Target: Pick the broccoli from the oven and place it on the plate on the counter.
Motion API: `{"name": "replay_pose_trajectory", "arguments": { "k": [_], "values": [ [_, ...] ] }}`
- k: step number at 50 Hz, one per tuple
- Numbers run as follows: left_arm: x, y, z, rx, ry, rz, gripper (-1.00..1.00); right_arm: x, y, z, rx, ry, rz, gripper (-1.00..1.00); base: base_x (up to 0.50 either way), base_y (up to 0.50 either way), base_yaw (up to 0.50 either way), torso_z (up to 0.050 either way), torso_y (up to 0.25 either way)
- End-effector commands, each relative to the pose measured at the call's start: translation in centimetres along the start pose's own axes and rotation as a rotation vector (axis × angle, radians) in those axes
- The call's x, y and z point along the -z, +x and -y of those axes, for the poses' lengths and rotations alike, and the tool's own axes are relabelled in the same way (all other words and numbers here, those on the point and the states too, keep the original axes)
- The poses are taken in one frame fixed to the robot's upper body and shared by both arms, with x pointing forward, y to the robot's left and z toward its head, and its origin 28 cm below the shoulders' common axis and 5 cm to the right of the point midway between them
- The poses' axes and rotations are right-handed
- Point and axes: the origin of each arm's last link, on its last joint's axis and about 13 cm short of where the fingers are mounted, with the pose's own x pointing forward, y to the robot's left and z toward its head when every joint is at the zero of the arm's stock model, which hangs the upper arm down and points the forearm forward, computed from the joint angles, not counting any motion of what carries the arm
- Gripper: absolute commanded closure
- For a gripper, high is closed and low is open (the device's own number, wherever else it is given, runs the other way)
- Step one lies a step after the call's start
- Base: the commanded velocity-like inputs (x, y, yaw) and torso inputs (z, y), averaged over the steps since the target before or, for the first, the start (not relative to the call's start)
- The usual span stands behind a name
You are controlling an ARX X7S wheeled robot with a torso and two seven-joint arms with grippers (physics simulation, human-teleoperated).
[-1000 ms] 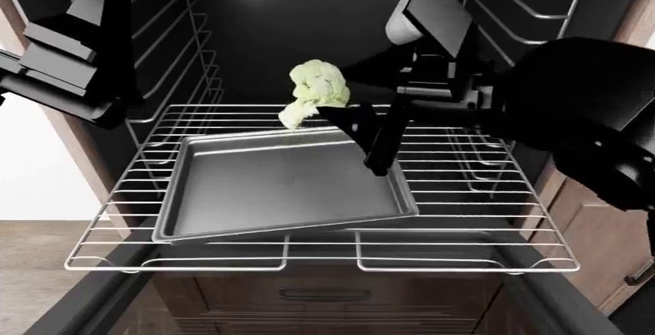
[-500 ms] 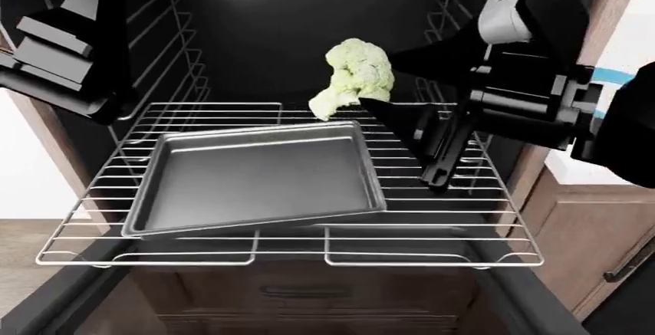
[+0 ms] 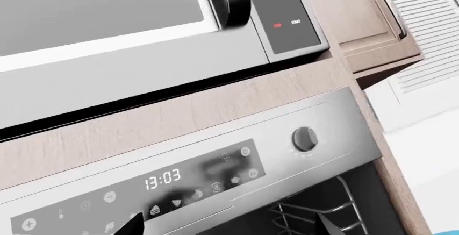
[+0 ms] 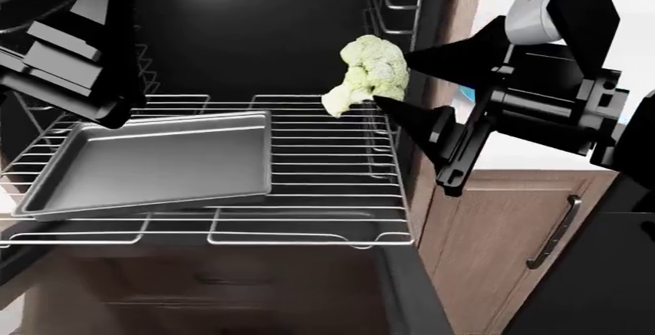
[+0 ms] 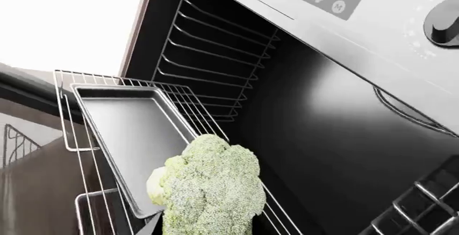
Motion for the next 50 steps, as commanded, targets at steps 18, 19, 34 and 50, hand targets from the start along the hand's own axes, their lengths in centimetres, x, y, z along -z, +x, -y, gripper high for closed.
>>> {"name": "replay_pose_trajectory", "arguments": {
  "k": [18, 19, 34, 50],
  "values": [
    [0.02, -0.02, 0.07, 0.002, 0.002, 0.004, -1.0, -0.03, -0.14, 0.07, 0.006, -0.024, 0.01, 1.0, -0.1, -0.5, 0.0, 0.0, 0.0],
    [0.02, -0.02, 0.08, 0.002, 0.002, 0.003, -1.0, -0.02, -0.14, 0.06, 0.005, -0.026, 0.009, 1.0, -0.1, -0.5, 0.0, 0.0, 0.0],
    [0.18, -0.03, 0.12, 0.001, 0.003, 0.003, -1.0, 0.1, 0.03, 0.26, 0.031, -0.044, 0.019, 1.0, -0.1, -0.5, 0.0, 0.0, 0.0],
    [0.09, -0.04, 0.18, 0.001, 0.001, 0.005, -1.0, 0.18, 0.28, 0.46, 0.045, -0.056, 0.029, 1.0, -0.1, -0.5, 0.0, 0.0, 0.0]
  ]
}}
